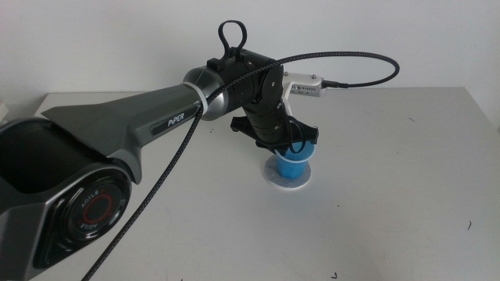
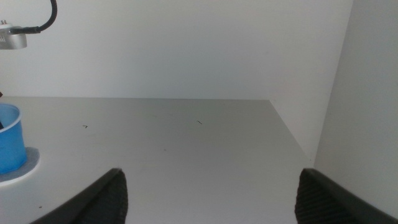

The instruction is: Place an empty cup on a cup mat.

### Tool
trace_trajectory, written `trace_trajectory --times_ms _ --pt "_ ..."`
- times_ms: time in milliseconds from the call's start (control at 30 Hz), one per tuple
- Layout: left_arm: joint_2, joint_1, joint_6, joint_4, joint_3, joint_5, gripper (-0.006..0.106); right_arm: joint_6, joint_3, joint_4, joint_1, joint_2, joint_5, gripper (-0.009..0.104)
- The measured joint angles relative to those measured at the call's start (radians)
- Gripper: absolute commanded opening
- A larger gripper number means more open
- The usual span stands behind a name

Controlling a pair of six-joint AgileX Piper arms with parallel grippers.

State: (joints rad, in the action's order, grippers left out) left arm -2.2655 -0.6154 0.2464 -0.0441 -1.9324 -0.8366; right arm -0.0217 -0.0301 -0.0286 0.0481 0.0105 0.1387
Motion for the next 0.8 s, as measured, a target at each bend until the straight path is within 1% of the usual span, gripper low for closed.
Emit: trace_trajectory --times_ms 33,200,300,400,600,733,800 --pt "-0.001 0.000 0.001 -0.009 0.000 -0.002 0.024 0.000 0.000 0.000 0.000 0.000 0.000 0.094" --pt "-0.002 -0.001 -0.004 -0.014 0.000 -0.005 0.058 0.000 0.000 0.000 0.000 0.000 0.000 0.094" --pt "-0.002 -0.001 -0.016 -0.013 0.000 -0.005 0.072 0.000 0.000 0.000 0.000 0.000 0.000 0.094" --pt "0.008 -0.001 -0.032 -0.006 0.000 -0.005 0.080 0.000 0.000 0.000 0.000 0.000 0.000 0.094" --pt "0.090 -0.001 -0.069 0.036 0.000 -0.004 0.090 0.000 0.000 0.000 0.000 0.000 0.000 0.094" --pt "0.151 -0.001 -0.085 0.074 0.000 -0.014 0.105 0.000 0.000 0.000 0.000 0.000 0.000 0.094" --pt "0.181 0.002 -0.094 0.094 0.000 -0.029 0.105 0.000 0.000 0.000 0.000 0.000 0.000 0.094"
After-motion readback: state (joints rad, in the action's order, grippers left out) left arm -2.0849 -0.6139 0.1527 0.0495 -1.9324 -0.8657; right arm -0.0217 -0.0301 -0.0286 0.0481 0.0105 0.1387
